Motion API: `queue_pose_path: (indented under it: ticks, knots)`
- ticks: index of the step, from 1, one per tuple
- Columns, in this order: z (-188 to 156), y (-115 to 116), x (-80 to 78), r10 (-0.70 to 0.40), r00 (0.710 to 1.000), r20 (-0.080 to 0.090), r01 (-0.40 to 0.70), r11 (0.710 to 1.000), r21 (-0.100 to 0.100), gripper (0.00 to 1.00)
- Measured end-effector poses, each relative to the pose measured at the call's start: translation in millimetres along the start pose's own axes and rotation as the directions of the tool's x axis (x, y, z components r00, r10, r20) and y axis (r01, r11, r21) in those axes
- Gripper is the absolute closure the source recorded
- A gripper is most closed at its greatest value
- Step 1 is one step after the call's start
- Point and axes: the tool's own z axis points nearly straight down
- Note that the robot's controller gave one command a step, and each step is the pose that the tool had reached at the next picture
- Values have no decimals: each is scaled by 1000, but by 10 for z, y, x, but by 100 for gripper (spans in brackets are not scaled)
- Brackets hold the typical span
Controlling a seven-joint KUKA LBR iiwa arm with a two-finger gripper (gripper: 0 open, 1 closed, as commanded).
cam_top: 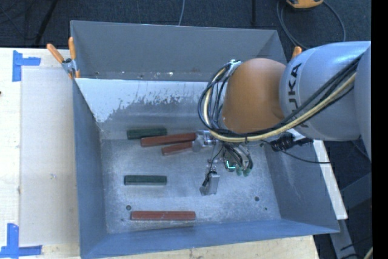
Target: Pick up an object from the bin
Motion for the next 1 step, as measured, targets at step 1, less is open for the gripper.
queue_pose_path:
  ticks: [1]
  knots:
    - [-37,-2,-19,1,1000,7,-1,1000,0,0]
